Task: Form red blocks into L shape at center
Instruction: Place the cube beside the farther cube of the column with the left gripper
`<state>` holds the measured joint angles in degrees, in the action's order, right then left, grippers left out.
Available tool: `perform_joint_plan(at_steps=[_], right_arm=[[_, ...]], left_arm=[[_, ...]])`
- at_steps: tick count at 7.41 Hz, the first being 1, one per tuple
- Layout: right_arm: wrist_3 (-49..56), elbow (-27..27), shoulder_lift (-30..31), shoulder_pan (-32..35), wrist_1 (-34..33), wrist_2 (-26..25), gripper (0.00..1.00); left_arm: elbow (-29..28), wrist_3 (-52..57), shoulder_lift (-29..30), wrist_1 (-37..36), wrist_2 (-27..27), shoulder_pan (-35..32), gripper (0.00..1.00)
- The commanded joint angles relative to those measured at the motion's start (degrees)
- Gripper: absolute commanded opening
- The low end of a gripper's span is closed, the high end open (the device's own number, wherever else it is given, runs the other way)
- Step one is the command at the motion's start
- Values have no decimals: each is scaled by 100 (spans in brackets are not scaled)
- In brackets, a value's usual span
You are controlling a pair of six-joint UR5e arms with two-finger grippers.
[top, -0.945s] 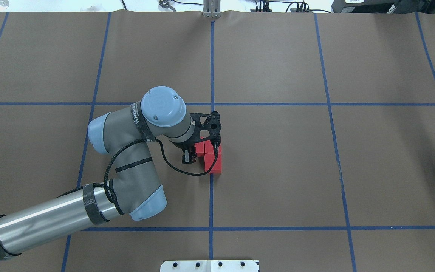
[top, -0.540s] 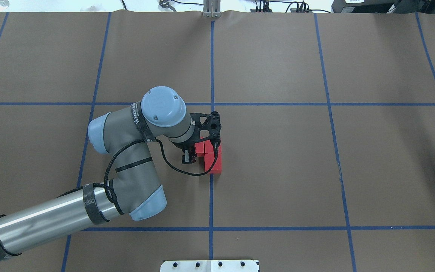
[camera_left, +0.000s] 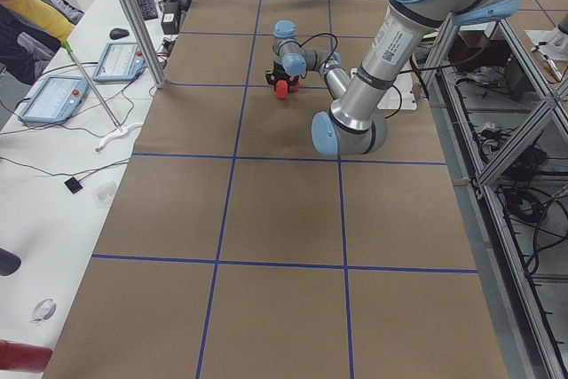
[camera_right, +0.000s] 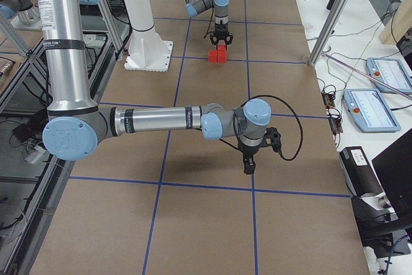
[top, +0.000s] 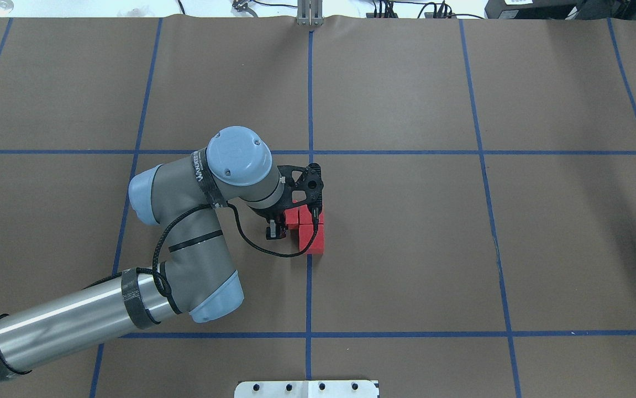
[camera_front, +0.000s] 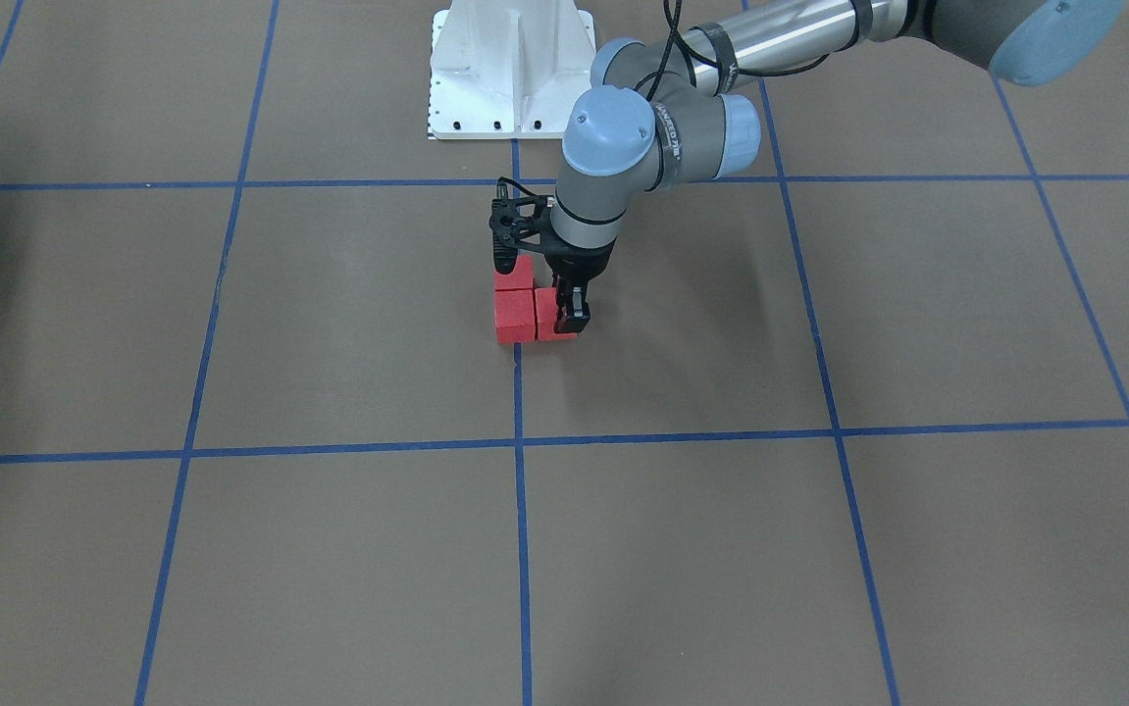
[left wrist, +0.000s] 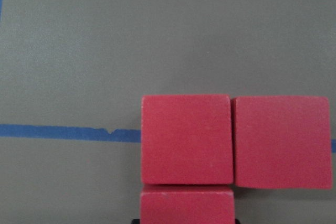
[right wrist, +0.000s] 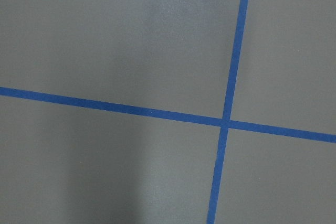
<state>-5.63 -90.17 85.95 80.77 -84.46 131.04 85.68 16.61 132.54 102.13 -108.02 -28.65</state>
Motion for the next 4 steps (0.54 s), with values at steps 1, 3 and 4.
perform_joint_plan(at_steps=[1,3,4], right_arm=[[0,8,1,1,0,0,99],[0,-1,1,1,0,0,99],[0,8,1,1,0,0,100]], left_arm=[[-7,0,0,0,0,0,59],[-16,0,0,0,0,0,66],[-16,0,0,0,0,9,73]])
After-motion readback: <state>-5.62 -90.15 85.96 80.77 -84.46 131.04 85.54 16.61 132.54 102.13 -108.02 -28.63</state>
